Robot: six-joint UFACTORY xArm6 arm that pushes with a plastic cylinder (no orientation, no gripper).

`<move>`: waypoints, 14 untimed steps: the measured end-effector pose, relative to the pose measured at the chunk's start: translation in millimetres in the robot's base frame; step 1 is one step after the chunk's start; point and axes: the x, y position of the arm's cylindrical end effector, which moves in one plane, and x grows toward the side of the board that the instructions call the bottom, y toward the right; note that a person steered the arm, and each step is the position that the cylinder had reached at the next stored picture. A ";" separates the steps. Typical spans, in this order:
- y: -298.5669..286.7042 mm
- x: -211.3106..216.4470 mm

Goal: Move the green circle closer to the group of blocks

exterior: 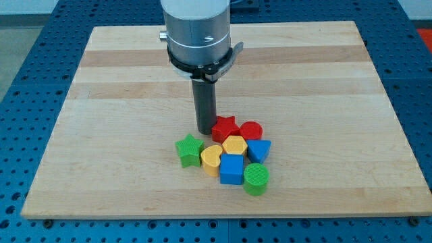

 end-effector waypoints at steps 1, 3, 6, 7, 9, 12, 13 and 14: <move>0.0 -3.2; 6.8 -45.6; 137.6 -44.3; 171.3 -19.2; 174.0 63.6; 130.5 138.5; 110.8 132.4; 102.6 122.7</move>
